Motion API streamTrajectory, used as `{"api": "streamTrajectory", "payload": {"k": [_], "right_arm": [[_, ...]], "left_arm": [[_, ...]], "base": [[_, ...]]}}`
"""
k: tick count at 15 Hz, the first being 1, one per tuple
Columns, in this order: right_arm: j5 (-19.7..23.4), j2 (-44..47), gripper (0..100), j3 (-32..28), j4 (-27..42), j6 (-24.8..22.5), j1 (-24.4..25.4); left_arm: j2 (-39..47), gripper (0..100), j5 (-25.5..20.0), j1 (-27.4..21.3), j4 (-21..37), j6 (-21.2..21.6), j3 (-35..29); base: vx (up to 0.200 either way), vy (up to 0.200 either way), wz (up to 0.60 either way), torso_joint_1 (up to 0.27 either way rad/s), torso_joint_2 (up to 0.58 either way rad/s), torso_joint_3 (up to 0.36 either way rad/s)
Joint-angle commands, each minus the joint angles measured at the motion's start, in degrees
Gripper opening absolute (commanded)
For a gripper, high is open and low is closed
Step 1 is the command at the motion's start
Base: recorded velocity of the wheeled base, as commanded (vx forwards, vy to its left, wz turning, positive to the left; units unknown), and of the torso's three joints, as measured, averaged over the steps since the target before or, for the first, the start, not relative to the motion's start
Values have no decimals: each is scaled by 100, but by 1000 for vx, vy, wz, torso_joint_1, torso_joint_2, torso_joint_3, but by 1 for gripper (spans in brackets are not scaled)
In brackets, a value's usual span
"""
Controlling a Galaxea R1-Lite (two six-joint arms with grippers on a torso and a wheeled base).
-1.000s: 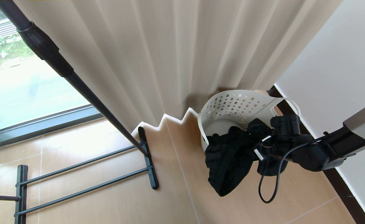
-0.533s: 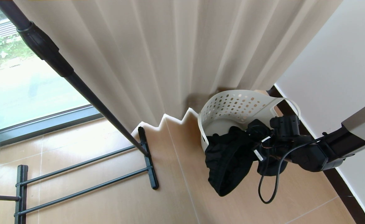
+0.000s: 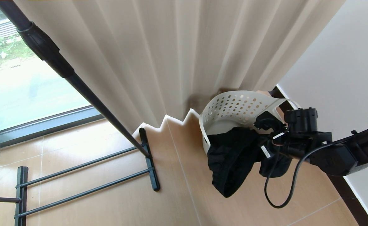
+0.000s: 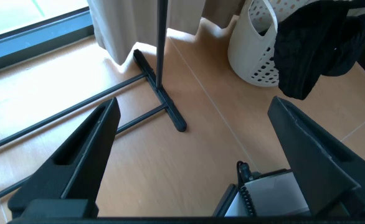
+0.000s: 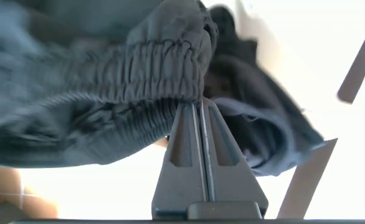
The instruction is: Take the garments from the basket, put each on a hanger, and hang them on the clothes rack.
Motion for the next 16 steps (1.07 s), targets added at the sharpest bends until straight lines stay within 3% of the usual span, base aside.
{"api": "streamTrajectory", "payload": {"k": [1, 7, 16], "right_arm": [[53, -741, 0, 265, -5, -3, 244], [70, -2270, 0, 1091, -14, -3, 771], [193, -4124, 0, 1460, 4, 32, 1905]], "left_arm": [[4, 100, -8, 1, 8, 20, 0], [4, 100, 1, 1, 0, 2, 0], [4, 100, -8, 1, 8, 11, 0]], "base": [[0, 0, 0, 0, 0, 0], [0, 0, 0, 0, 0, 0], [0, 0, 0, 0, 0, 0]]}}
